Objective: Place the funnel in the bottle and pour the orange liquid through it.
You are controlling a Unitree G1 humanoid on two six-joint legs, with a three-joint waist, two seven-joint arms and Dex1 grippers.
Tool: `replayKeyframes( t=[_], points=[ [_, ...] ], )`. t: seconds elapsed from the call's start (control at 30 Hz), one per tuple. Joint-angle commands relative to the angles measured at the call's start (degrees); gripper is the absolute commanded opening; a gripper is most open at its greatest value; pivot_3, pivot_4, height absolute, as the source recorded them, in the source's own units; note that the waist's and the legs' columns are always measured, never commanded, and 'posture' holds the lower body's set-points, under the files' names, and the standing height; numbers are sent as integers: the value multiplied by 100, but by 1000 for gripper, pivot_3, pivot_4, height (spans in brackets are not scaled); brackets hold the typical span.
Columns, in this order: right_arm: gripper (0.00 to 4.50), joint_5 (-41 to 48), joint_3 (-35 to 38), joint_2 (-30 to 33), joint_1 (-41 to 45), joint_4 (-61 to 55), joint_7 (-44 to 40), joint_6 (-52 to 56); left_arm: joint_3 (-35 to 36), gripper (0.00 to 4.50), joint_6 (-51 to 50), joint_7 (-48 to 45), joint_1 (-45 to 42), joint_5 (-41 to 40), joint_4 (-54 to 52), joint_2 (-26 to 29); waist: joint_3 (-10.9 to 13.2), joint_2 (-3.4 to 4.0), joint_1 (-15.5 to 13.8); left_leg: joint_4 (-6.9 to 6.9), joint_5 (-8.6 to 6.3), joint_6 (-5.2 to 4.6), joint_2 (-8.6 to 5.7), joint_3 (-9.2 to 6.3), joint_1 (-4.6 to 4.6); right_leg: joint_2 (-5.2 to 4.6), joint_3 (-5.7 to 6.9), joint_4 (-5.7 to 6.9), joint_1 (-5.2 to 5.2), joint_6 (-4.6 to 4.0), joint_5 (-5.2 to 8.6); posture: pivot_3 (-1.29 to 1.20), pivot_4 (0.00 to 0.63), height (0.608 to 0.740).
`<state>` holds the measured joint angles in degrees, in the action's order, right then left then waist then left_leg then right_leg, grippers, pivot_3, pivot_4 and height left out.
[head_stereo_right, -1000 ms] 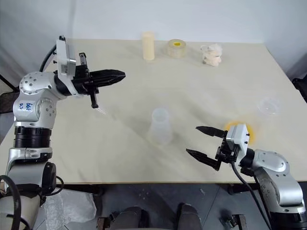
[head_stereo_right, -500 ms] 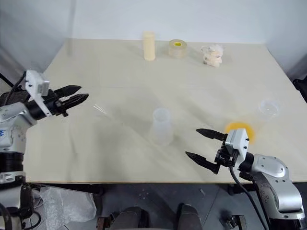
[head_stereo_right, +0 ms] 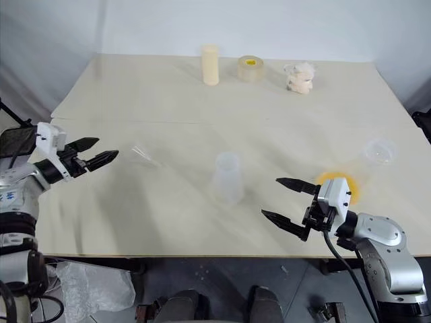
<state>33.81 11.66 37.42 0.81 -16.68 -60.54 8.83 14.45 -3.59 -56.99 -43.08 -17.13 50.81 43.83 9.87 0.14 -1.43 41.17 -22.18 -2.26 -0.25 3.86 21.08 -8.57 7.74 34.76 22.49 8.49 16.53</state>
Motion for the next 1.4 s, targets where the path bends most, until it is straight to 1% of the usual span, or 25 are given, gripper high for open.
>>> replayKeyframes(
  t=[0.03,0.17,0.4,0.43,0.5,0.67,0.83,0.87,1.0,1.17,1.3,1.4],
  points=[
    [4500,21,178,7,-75,-91,33,-132,-184,4480,224,-312,-339,187,412,-65,0,0,17,-1,0,0,0,3,1,1,1,1,1,0,0,0,150,740],
    [4500,-2,235,11,-260,-306,170,-117,-476,4480,232,-839,-525,358,628,-162,0,0,29,-6,0,0,2,21,1,2,5,2,4,0,0,0,150,740],
    [4500,17,255,46,-344,-461,321,-59,-583,4480,563,-809,-704,583,1022,-271,0,-1,27,-4,0,0,4,24,1,1,2,1,6,0,0,0,150,740],
    [4500,13,249,49,-341,-474,333,-56,-586,4088,626,-799,-716,600,1070,-293,0,0,20,-4,0,0,3,23,1,0,2,2,6,0,0,0,150,740],
    [4500,16,242,53,-326,-509,368,-39,-537,3567,658,-837,-744,561,1129,-329,0,-1,11,-2,0,0,2,23,1,-1,1,2,6,0,0,0,150,740],
    [4500,11,229,66,-302,-556,425,-14,-479,1921,574,-959,-793,516,1068,-287,1,-1,21,0,0,0,3,21,4,0,2,2,6,0,0,0,150,740],
    [4500,-5,170,75,-225,-554,456,16,-416,197,486,-1124,-805,475,1004,-207,1,-1,22,0,0,0,3,21,3,0,2,2,7,0,0,0,150,740],
    [4500,-7,155,75,-198,-546,459,23,-409,26,484,-1149,-805,479,1002,-203,0,-1,21,0,0,0,3,21,3,0,2,2,7,0,0,0,150,740],
    [4500,-7,125,70,-69,-489,454,41,-376,26,549,-1400,-820,431,834,-198,1,-1,17,0,0,0,3,20,4,0,2,3,7,0,0,0,150,740],
    [4500,57,153,82,49,-454,420,97,-382,26,563,-2047,-964,195,110,-256,1,-2,11,2,0,0,4,18,5,0,3,4,6,0,0,0,150,740],
    [4500,172,209,139,87,-470,310,185,-567,26,289,-2454,-1215,89,-631,-326,1,-2,11,3,0,0,3,11,8,0,3,4,6,0,0,0,150,740],
    [4500,180,222,208,105,-424,210,174,-780,26,239,-2721,-1659,17,-1087,-531,2,-3,5,4,0,0,3,7,7,0,3,3,5,0,0,0,150,740]
  ],
)
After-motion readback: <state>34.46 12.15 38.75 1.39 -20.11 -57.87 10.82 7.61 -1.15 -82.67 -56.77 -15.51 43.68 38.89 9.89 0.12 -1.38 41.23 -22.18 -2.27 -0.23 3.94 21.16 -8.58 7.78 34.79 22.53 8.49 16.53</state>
